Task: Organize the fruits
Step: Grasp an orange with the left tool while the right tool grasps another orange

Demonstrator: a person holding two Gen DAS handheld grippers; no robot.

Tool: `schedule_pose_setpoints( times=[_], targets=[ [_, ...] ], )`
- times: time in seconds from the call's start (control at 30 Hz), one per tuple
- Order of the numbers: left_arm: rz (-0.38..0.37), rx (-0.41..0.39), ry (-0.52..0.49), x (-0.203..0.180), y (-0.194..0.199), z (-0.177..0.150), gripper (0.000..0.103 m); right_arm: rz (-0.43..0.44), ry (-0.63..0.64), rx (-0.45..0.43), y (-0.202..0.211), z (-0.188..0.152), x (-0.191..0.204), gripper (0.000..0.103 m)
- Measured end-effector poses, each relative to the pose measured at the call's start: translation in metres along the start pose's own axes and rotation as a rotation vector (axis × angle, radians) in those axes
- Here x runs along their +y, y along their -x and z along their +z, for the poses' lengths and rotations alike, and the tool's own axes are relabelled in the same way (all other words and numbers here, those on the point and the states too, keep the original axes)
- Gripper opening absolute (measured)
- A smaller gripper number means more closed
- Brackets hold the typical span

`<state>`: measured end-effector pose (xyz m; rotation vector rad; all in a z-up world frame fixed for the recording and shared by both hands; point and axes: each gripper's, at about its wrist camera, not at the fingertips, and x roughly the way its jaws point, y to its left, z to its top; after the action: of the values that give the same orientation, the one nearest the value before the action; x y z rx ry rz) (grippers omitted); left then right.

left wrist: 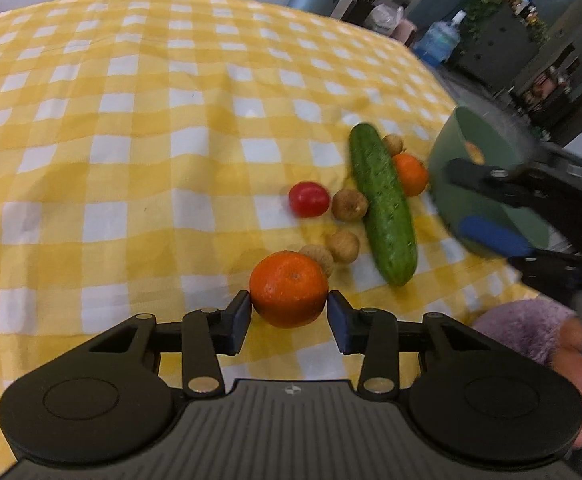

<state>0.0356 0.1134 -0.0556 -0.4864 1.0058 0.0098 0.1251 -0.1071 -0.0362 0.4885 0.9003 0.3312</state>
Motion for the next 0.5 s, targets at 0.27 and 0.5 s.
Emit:
schedule_pose_setpoints(
  times=[0.27,0.5],
  targets=[
    [-0.128,-0.087,-0.031,-0.005,0.002,0.005,0.047,-0.094,-0.179,-0.046,-0.034,0.013,-0.015,0.049],
    [-0.165,-0.138,-0.040,-0.009,0.001,0.008,0.047,-0.107,-0.279,-0.088,-0.061,0.015,-0.023,0.049]
  ],
)
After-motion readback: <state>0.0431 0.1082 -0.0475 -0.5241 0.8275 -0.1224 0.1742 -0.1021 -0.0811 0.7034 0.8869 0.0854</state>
